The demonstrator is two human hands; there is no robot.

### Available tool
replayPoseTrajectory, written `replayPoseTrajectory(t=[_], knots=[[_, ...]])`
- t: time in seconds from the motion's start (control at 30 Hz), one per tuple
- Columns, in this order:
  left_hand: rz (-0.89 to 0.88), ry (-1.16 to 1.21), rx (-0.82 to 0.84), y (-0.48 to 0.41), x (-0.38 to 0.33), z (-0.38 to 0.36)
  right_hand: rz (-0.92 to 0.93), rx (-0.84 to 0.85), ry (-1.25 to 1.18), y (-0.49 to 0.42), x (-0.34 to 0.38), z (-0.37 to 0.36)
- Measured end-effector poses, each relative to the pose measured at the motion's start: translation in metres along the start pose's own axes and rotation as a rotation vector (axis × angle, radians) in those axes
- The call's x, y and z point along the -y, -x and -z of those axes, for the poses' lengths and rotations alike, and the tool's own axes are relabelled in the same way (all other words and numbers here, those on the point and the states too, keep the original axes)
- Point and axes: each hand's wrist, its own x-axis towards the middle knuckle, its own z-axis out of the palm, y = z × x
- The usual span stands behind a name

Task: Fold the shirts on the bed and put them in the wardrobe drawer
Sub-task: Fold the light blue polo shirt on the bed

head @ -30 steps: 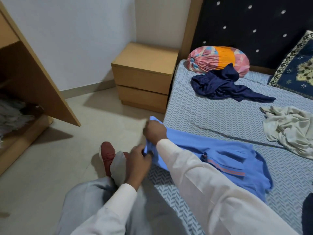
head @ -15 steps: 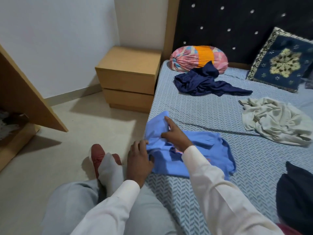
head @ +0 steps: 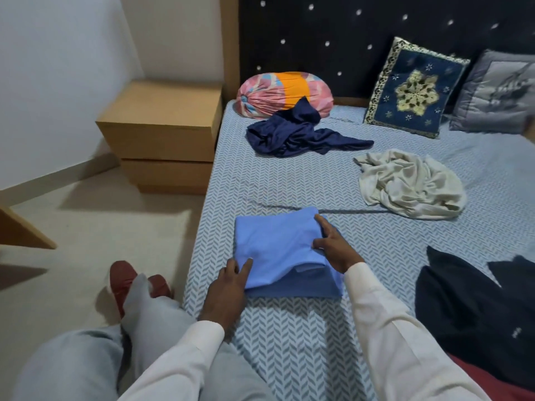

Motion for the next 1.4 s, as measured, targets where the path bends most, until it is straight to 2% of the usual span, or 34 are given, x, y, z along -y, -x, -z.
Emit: replayPoseTrajectory(t=[0.2, 0.37, 0.47, 0.57, 0.67, 0.83, 0.93, 1.07, 1.17, 1.3, 1.4], knots=[[-0.141, 0.000, 0.077, -0.001, -0.002, -0.008, -0.072, -0.068, -0.046, 0.006, -0.019, 0.030], [-0.157, 0.011, 0.113, 0.001, 0.001, -0.010, 0.013, 0.013, 0.060, 0.021, -0.029, 0.042], [-0.144, 0.008, 0.082, 0.001, 0.000, -0.009, 0.002, 0.044, 0.189, 0.038, -0.035, 0.049], [-0.150, -0.013, 0.114, 0.003, -0.003, -0.009, 0.091, -0.087, 0.530, 0.051, -0.043, 0.053], [-0.172, -0.019, 0.124, 0.005, -0.004, -0.009, 0.160, -0.215, 0.744, 0.054, -0.048, 0.048], [-0.287, -0.035, -0.073, -0.004, 0.000, -0.010, 0.204, -0.381, 0.884, 0.046, -0.044, 0.025], [-0.323, -0.081, -0.109, -0.018, -0.011, -0.013, 0.263, -0.305, 1.058, 0.032, -0.038, 0.014], [-0.215, -0.093, 0.140, -0.042, -0.029, -0.013, 0.249, -0.101, 1.210, -0.002, -0.030, 0.001], [-0.109, -0.108, 0.190, -0.056, -0.029, -0.021, 0.123, -0.004, 1.289, -0.022, -0.033, -0.001], [-0.029, -0.106, 0.169, -0.064, -0.035, -0.027, 0.084, 0.011, 1.342, -0.033, -0.027, -0.001], [-0.010, -0.044, 0.005, -0.081, -0.040, -0.023, 0.127, -0.097, 1.387, -0.040, -0.015, 0.000]])
